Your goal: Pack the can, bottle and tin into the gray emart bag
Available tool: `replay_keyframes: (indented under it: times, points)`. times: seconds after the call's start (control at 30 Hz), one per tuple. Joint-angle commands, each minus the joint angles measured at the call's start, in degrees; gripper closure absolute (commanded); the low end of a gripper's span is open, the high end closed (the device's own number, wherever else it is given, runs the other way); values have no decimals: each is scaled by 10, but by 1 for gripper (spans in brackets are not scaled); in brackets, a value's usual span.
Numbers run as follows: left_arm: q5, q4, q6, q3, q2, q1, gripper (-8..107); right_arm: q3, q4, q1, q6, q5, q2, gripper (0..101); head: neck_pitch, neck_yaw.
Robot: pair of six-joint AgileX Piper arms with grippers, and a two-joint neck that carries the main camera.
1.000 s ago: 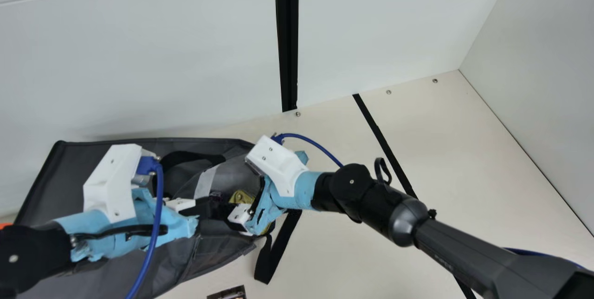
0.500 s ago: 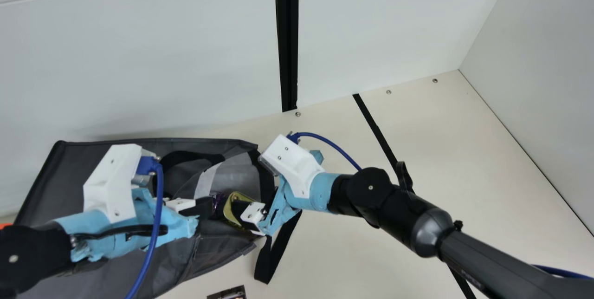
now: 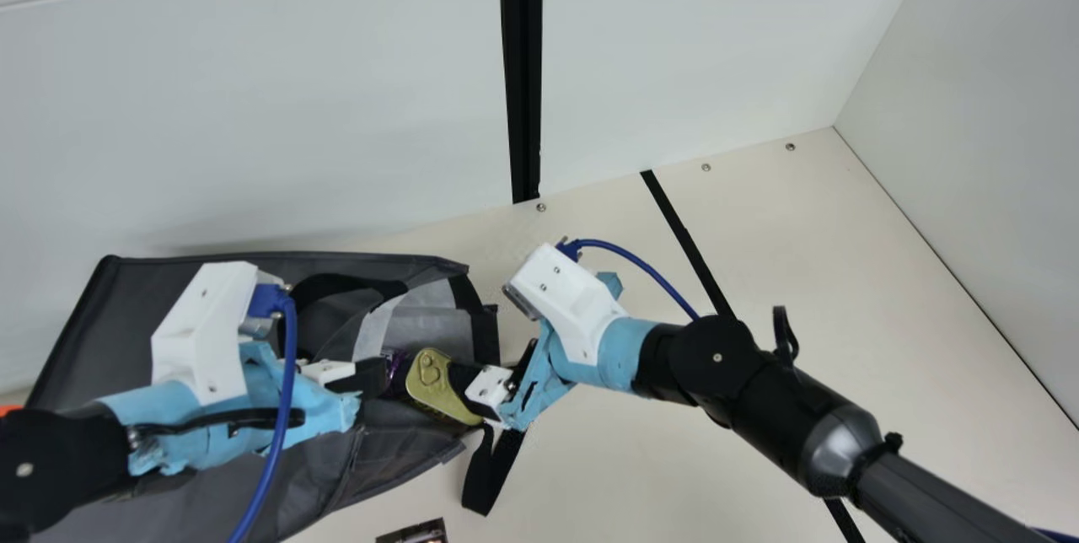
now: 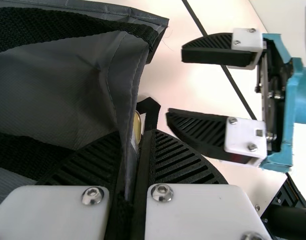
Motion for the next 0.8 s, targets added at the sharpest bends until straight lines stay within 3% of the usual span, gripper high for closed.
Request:
replay_keyframes:
  times: [0.0, 0.77]
  points:
    - [0, 0, 0, 0, 0, 0, 89, 3, -9, -4, 6, 2, -8, 10, -13, 0]
    - [0, 0, 0, 0, 0, 0, 89, 24, -91, -103, 64, 54, -95, 10, -13, 0]
